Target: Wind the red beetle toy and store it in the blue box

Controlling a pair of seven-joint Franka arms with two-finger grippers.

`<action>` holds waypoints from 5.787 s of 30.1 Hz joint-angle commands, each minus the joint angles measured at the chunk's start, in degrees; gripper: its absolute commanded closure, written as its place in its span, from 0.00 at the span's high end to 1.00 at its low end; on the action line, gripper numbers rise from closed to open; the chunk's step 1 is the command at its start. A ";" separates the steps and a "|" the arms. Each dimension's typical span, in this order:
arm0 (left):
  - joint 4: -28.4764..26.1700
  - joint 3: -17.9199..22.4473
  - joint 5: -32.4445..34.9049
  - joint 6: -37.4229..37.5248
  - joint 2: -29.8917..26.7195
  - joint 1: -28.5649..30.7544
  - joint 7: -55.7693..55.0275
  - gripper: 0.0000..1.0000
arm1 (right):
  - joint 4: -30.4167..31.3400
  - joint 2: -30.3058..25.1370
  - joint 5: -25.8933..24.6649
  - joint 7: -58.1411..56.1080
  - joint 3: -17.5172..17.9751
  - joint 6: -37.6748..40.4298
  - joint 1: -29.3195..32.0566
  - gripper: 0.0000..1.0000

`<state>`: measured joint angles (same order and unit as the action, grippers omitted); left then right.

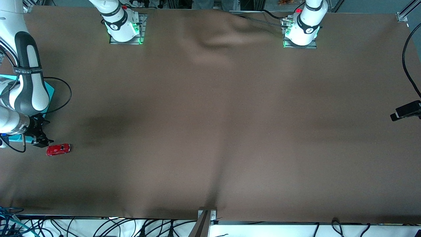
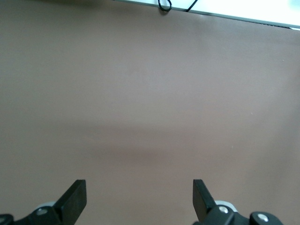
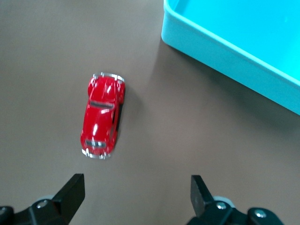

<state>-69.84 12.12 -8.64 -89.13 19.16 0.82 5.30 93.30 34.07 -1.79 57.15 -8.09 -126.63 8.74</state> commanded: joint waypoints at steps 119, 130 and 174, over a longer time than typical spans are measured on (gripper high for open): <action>1.02 0.19 -2.35 2.91 -4.49 -0.91 1.11 1.00 | -12.97 8.12 -14.46 -2.30 11.43 12.37 4.10 0.00; 1.02 0.19 -2.35 2.91 -4.49 -0.91 1.03 1.00 | -12.97 4.34 -14.73 -20.40 11.17 21.15 4.10 0.00; 1.02 0.19 -2.35 2.91 -4.49 -0.91 1.03 1.00 | -13.23 -0.32 -7.62 -67.87 0.71 16.24 18.77 0.00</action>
<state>-69.20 11.98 -9.70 -87.32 15.20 0.02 5.33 80.04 33.97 -14.26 -6.25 -7.73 -107.69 24.15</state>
